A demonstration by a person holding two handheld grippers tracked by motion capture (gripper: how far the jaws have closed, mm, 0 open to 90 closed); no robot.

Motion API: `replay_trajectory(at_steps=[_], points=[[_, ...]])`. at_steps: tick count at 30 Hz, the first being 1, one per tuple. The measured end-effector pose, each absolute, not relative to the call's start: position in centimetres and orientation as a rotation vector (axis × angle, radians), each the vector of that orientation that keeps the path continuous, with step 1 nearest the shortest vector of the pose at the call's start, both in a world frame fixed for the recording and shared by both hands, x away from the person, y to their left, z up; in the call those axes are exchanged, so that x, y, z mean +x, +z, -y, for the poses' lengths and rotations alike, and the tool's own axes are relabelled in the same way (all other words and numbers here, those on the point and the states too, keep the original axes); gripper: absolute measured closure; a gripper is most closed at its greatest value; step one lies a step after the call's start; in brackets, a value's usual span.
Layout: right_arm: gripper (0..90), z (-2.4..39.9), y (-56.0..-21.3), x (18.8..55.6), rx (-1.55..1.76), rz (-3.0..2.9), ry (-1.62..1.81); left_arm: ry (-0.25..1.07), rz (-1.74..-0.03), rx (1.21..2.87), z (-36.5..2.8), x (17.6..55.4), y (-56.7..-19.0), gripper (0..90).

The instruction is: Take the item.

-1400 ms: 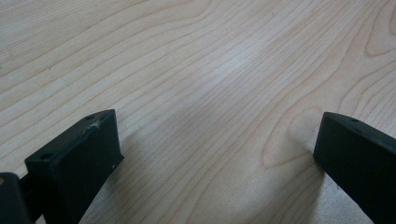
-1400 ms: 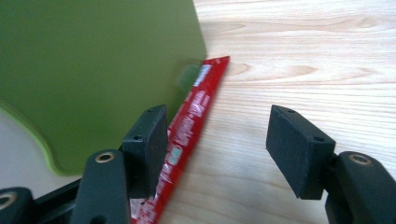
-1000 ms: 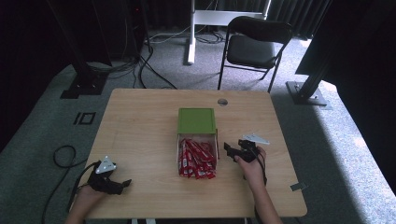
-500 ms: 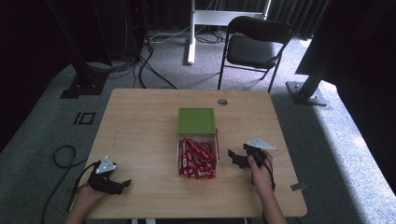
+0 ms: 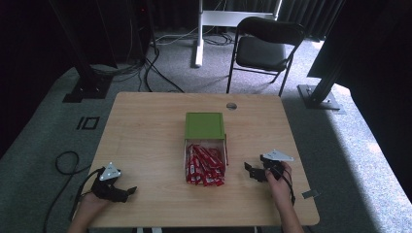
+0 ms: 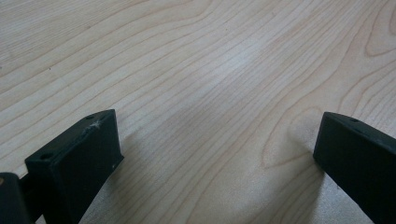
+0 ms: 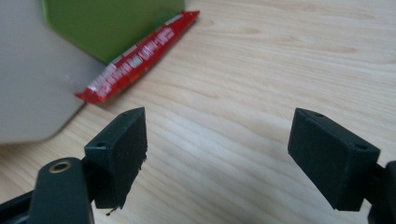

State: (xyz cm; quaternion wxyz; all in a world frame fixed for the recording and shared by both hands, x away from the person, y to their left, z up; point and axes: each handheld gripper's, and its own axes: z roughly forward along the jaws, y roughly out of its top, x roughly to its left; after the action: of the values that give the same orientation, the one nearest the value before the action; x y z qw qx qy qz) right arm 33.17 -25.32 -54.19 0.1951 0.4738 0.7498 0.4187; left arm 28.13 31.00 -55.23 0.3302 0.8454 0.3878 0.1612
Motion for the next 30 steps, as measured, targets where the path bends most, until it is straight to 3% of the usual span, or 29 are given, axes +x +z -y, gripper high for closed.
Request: replay_trajectory(at_steps=[21, 30], points=[[18.1, 28.6, -55.3, 30.3, 1.282, -2.255, 1.091, 0.42, -1.016, 2.209, -31.0, 28.1, -55.2, 1.5], [13.5, 29.6, -55.7, 28.9, 1.237, -2.288, 1.104, 0.421, -1.014, 2.211, -31.0, 28.1, -55.2, 1.5]])
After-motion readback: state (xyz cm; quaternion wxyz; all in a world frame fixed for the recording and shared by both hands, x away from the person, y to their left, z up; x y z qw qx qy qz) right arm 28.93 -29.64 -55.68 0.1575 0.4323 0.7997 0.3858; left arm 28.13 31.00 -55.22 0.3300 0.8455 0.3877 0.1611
